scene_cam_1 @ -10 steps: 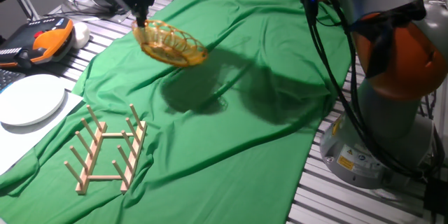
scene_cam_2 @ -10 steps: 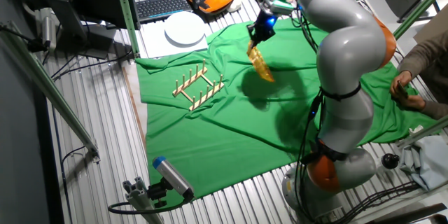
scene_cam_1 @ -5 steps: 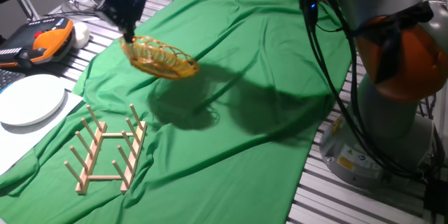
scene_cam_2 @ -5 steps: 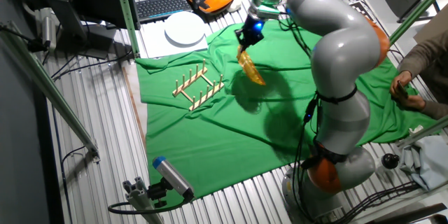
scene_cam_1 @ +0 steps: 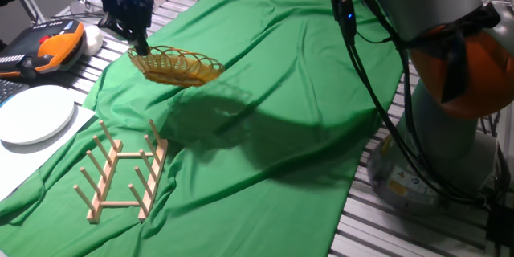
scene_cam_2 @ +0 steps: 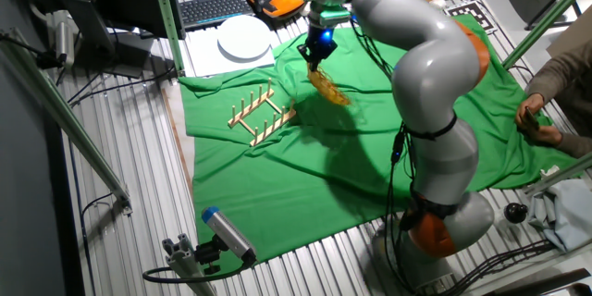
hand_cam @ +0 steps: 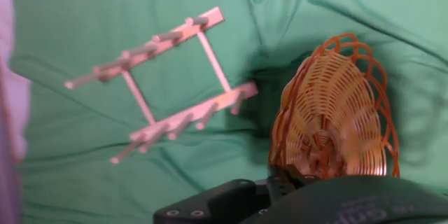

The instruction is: Put the dish on the dish rack

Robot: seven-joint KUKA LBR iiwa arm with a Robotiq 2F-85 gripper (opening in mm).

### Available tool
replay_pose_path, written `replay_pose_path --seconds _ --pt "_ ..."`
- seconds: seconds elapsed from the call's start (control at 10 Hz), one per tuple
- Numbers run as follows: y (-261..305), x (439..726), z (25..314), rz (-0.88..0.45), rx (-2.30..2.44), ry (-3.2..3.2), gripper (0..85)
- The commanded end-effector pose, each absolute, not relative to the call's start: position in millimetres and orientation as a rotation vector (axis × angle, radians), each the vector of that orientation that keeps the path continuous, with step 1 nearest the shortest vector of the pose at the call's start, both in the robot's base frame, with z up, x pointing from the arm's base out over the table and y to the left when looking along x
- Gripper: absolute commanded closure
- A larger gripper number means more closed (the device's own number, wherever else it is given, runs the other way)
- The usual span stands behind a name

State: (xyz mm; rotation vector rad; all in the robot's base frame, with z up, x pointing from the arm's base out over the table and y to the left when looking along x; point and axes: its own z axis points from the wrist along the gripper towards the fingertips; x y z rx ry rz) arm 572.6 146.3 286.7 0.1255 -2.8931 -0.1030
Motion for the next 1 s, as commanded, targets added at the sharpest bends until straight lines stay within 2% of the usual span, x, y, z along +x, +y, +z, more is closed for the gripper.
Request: replay_pose_path --seconds 0.0,0.9 --pt "146.3 572.6 286.5 -0.087 0.143 -2.893 85.0" --pt "146.3 572.6 286.5 -0.062 0.187 -2.909 85.0"
